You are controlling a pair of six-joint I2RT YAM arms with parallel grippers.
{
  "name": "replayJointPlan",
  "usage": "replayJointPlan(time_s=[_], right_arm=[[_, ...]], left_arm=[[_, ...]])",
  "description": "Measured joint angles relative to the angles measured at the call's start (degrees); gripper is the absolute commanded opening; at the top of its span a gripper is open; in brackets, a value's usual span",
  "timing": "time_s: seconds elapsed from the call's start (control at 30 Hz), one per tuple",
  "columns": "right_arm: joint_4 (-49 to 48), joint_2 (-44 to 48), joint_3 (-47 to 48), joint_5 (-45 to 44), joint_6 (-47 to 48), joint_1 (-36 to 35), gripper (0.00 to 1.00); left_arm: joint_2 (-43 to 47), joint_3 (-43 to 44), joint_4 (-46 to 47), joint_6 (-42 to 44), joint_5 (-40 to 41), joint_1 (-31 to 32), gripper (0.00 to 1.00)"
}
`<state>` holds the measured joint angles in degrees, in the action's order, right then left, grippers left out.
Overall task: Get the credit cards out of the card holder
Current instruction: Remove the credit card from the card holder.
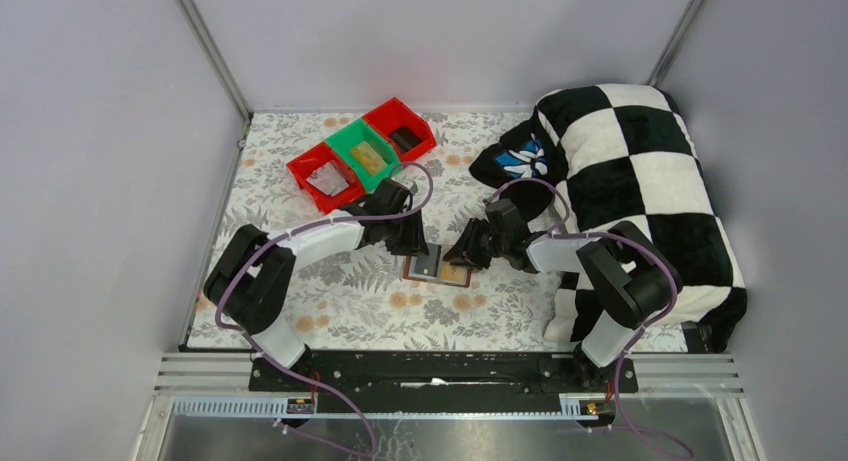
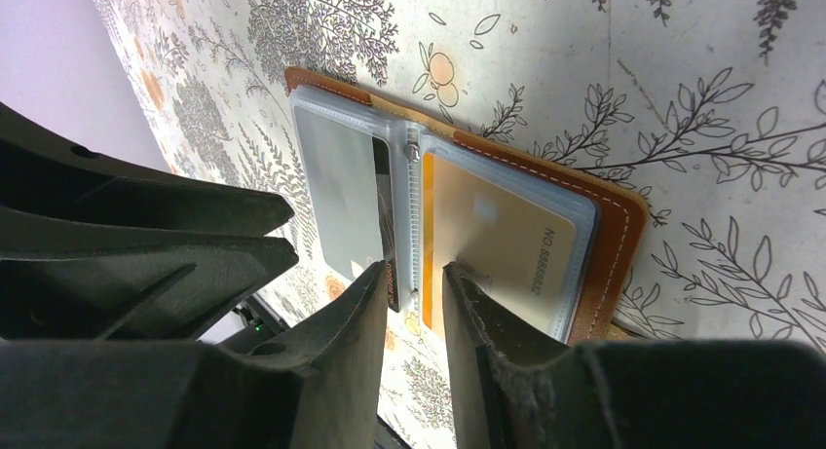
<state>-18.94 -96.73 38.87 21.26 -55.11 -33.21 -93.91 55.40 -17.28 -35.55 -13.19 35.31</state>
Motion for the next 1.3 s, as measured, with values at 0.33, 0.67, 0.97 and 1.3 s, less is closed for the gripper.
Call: replayJointPlan(time_s=[0.33, 0.67, 0.97, 1.3], right_arm=[[-1.27, -0.74, -0.13, 0.74, 0.00, 0.00, 0.35], [-1.55, -0.92, -0.17, 0.83, -0.02, 0.00, 0.35], [-2.49, -1.36, -0.35, 0.85, -0.20, 0.00, 0.35], [-2.84, -2.16, -0.52, 0.92, -0.46, 0.00, 0.34]], left_arm=[[-1.84, 0.13, 0.90, -0.02, 0.20, -0.02, 0.40], [-2.64, 0.13, 1.97, -0.04, 0.07, -0.02, 0.37], [-3.54, 0.07, 3.85, -0.39, -0.46, -0.02, 0.25], [-5.22, -0.04, 6.73, -0.90, -1.99, 0.42, 0.11]])
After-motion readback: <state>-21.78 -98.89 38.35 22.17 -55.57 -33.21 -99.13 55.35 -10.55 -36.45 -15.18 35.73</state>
